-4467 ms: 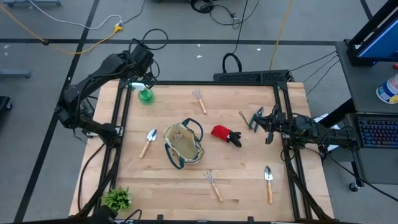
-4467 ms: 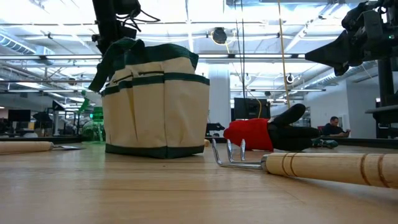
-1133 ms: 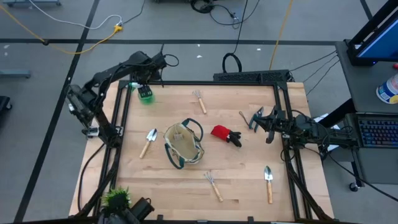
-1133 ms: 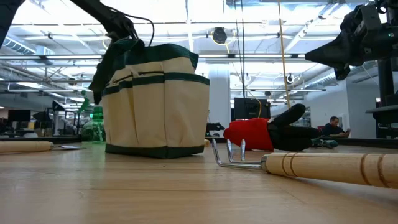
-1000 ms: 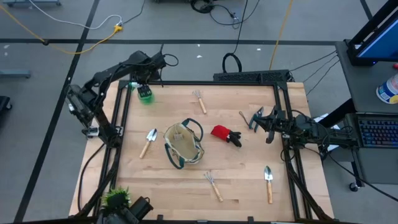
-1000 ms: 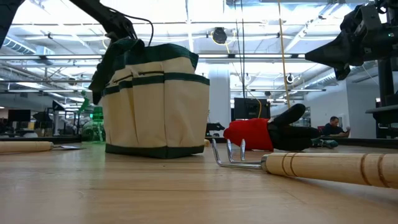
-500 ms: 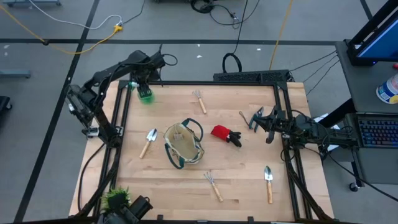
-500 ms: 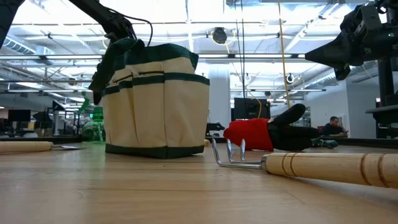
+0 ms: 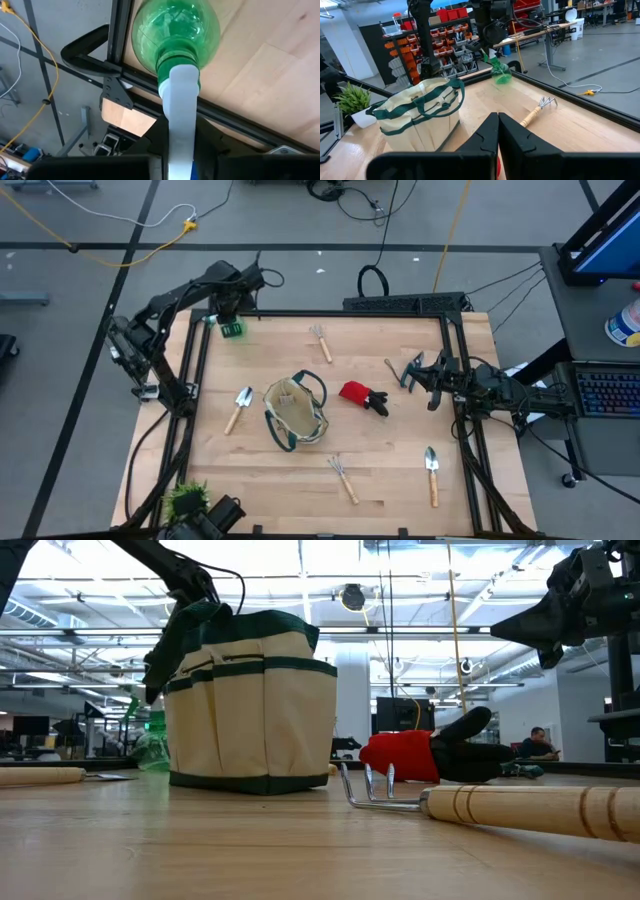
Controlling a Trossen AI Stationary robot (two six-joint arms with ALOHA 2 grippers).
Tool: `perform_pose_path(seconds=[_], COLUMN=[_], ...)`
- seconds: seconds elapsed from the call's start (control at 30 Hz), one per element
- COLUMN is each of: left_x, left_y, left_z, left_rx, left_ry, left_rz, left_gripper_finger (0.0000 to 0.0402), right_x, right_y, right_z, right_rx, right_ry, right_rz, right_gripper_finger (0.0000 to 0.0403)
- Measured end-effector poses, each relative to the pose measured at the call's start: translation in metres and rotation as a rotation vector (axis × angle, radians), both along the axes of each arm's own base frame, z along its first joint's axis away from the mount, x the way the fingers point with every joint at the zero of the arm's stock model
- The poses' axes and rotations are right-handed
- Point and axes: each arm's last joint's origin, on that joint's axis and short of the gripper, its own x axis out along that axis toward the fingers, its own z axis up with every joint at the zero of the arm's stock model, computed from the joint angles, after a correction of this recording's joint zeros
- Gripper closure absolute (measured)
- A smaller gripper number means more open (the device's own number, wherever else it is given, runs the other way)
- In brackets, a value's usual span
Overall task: Pick & Place Garden tools in Gardening bag
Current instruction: Put the spray bottle into the gardening bag
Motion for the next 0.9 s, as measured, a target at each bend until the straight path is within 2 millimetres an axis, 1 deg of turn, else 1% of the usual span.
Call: perform_pose_path(seconds=[0.13, 0.23, 0.37, 0.57, 0.63, 0.77, 0.9], left_x=[0.0, 0.002, 0.005, 0.016, 0.021, 0.036, 0.048], left_y=[-0.006, -0.014, -0.032, -0.06, -0.067, -0.081, -0.094], left_z=[0.002, 0.008, 0.02, 0.038, 0.047, 0.072, 0.102], left_rx=[-0.023, -0.027, -0.034, -0.013, -0.005, -0.016, -0.009], left_ry=[0.018, 0.012, 0.021, -0.016, -0.068, -0.233, -0.39], left_rz=[-0.011, -0.031, -0.063, -0.103, -0.099, -0.133, -0.161], left_gripper_finger=[0.0347, 0.0345, 0.0339, 0.0347, 0.0346, 0.0338, 0.0346], right_x=[0.0, 0.0, 0.0, 0.0, 0.0, 0.0, 0.0], right_y=[0.0, 0.0, 0.0, 0.0, 0.0, 0.0, 0.0], right_z=[0.0, 0.0, 0.0, 0.0, 0.0, 0.0, 0.0], right_rx=[0.0, 0.0, 0.0, 0.0, 0.0, 0.0, 0.0], right_ry=[-0.001, 0.0, 0.0, 0.0, 0.0, -0.001, -0.001], right_rz=[0.0, 0.0, -0.002, -0.003, -0.003, -0.003, -0.003], right_gripper_finger=[0.0401, 0.0401, 0.0401, 0.0401, 0.0401, 0.0401, 0.0401])
